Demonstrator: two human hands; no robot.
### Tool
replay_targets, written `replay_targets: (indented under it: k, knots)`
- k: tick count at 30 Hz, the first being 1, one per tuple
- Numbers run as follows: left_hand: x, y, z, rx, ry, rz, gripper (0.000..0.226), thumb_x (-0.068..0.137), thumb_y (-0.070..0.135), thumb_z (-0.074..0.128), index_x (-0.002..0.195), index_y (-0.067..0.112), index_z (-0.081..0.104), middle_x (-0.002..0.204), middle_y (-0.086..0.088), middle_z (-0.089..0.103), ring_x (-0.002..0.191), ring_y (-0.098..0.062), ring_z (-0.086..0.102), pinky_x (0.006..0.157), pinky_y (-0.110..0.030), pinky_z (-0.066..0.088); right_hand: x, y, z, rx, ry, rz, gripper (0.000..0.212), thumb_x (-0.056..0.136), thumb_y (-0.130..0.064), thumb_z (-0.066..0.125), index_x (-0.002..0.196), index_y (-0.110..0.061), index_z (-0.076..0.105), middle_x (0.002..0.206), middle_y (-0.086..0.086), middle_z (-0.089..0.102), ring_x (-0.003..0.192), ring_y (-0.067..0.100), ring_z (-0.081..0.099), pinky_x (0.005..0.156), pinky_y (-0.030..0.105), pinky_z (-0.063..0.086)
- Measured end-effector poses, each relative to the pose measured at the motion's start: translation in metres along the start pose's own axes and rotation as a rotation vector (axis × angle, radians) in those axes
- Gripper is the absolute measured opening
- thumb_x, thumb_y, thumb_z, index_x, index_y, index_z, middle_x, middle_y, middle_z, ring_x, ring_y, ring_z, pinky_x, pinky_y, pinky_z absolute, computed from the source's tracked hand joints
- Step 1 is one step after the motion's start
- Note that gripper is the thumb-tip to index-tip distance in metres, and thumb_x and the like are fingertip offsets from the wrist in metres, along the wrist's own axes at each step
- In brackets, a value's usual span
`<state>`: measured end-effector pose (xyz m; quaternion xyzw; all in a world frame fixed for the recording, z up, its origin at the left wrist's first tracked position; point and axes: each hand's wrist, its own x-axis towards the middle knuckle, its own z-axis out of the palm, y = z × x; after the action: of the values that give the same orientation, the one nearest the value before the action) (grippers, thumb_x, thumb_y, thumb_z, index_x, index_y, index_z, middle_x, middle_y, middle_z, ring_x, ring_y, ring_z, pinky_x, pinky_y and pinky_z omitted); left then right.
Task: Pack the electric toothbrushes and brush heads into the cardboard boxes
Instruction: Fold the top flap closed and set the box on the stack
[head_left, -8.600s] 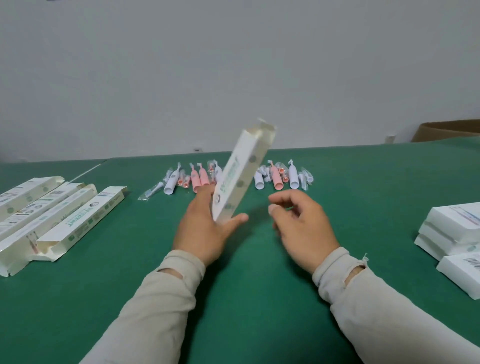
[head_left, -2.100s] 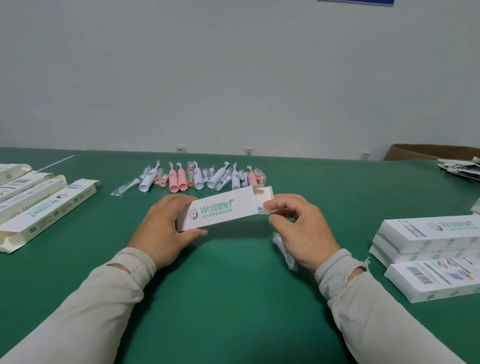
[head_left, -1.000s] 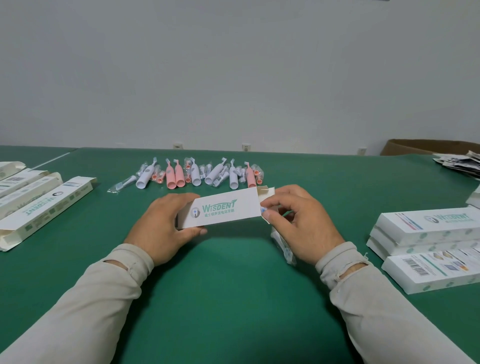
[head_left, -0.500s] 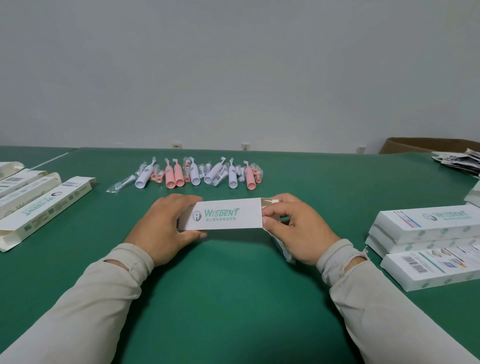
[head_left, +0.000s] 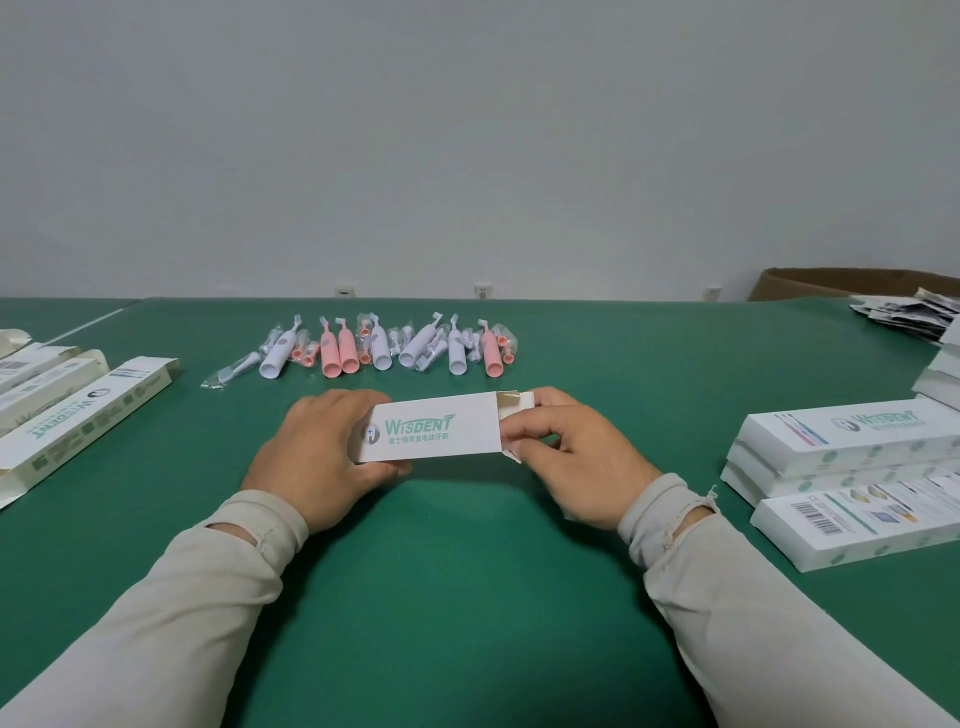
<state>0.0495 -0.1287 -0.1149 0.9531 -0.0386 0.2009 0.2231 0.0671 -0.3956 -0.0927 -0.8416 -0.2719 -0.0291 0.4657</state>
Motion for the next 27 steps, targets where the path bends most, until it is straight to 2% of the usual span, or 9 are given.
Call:
replay_targets:
  k: [3,5,7,9,15,19,22,24,27]
  knots:
    - [0.000,0.001,-0.001,-0.006,0.007,-0.007,0.054,0.072,0.055,0.078,0.119,0.045,0.053,0.115,0.017,0.056,0.111,-0.017,0.043,0.093,-0.046,0.045,0.000,-0.004,-0.004,0.071,0.043,0.000,0.050,0.094,0.002,0.055,0.081,-0.043,0.072,0.116,-0.017,0.058,0.106,-0.004,0.057,0.095,0.008,0.038]
    - [0.000,0.001,-0.001,-0.014,0.032,-0.015,0.055,0.072,0.055,0.077,0.121,0.044,0.053,0.111,0.018,0.053,0.107,-0.016,0.041,0.091,-0.044,0.044,0.001,-0.007,-0.013,0.113,0.253,-0.041,0.052,0.093,0.001,0.057,0.077,-0.046,0.073,0.114,-0.020,0.062,0.104,-0.008,0.058,0.090,0.004,0.040]
    - [0.000,0.000,-0.002,-0.011,0.047,-0.022,0.053,0.073,0.055,0.077,0.119,0.045,0.054,0.106,0.019,0.050,0.107,-0.016,0.041,0.089,-0.042,0.044,0.003,-0.006,-0.027,0.141,0.487,-0.033,0.045,0.091,-0.002,0.059,0.077,-0.043,0.074,0.096,-0.018,0.068,0.081,-0.006,0.062,0.072,0.008,0.045]
    - [-0.001,0.000,-0.003,-0.002,0.052,-0.036,0.051,0.073,0.054,0.077,0.118,0.045,0.055,0.104,0.019,0.049,0.109,-0.019,0.042,0.089,-0.044,0.044,0.002,-0.001,-0.040,0.067,0.583,0.064,0.033,0.089,-0.006,0.061,0.079,-0.036,0.070,0.080,-0.018,0.067,0.065,-0.004,0.058,0.063,0.011,0.044]
    - [0.000,0.002,-0.004,0.016,0.060,-0.062,0.053,0.074,0.053,0.077,0.121,0.042,0.055,0.110,0.014,0.054,0.113,-0.022,0.044,0.090,-0.044,0.045,-0.005,0.000,-0.034,-0.379,0.204,0.267,0.016,0.085,-0.030,0.069,0.070,-0.028,0.064,0.064,-0.013,0.063,0.063,0.007,0.060,0.071,0.030,0.054]
    - [0.000,0.003,-0.004,0.023,0.064,-0.082,0.056,0.075,0.054,0.077,0.125,0.041,0.053,0.122,0.010,0.057,0.116,-0.022,0.043,0.091,-0.045,0.045,-0.009,-0.018,-0.024,-0.755,-0.082,0.383,0.033,0.077,-0.059,0.069,0.076,-0.026,0.064,0.072,-0.011,0.068,0.074,0.014,0.066,0.073,0.032,0.055]
    - [-0.001,0.005,-0.005,0.034,0.061,-0.085,0.056,0.076,0.053,0.077,0.125,0.040,0.054,0.123,0.010,0.058,0.117,-0.022,0.043,0.092,-0.044,0.045,-0.008,-0.024,-0.018,-0.881,-0.221,0.458,0.032,0.080,-0.054,0.067,0.084,-0.023,0.065,0.078,-0.005,0.068,0.076,0.019,0.066,0.073,0.031,0.055]
    - [-0.001,0.006,-0.006,0.045,0.071,-0.093,0.054,0.077,0.053,0.077,0.125,0.039,0.055,0.123,0.009,0.059,0.117,-0.023,0.044,0.092,-0.045,0.046,-0.008,-0.024,-0.019,-0.850,-0.154,0.447,0.023,0.083,-0.044,0.063,0.082,-0.021,0.064,0.076,-0.004,0.067,0.072,0.020,0.064,0.070,0.030,0.054]
    - [0.000,0.005,-0.009,0.101,0.111,-0.142,0.055,0.079,0.052,0.075,0.128,0.039,0.053,0.125,0.007,0.057,0.120,-0.025,0.042,0.088,-0.045,0.047,-0.005,-0.018,-0.028,-0.493,0.282,0.328,0.020,0.086,-0.037,0.061,0.074,-0.020,0.058,0.068,-0.008,0.063,0.063,0.016,0.061,0.059,0.027,0.049]
